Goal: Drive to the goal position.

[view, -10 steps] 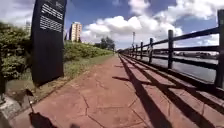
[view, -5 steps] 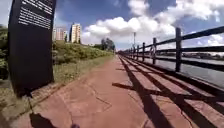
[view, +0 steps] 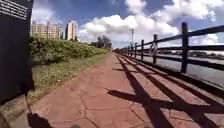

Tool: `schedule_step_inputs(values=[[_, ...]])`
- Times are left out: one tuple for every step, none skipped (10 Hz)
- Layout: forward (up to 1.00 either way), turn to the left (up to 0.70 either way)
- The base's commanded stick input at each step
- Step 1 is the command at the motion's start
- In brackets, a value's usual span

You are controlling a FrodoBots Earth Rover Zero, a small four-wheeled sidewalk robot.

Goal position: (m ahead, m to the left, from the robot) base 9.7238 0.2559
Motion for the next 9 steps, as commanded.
schedule_step_inputs(values=[[0.85,-0.34],[0.85,-0.34],[0.85,-0.08],[0.85,0.00],[0.85,0.00],[0.85,0.00],[0.85,0.00],[0.85,0.00],[0.85,0.00]])
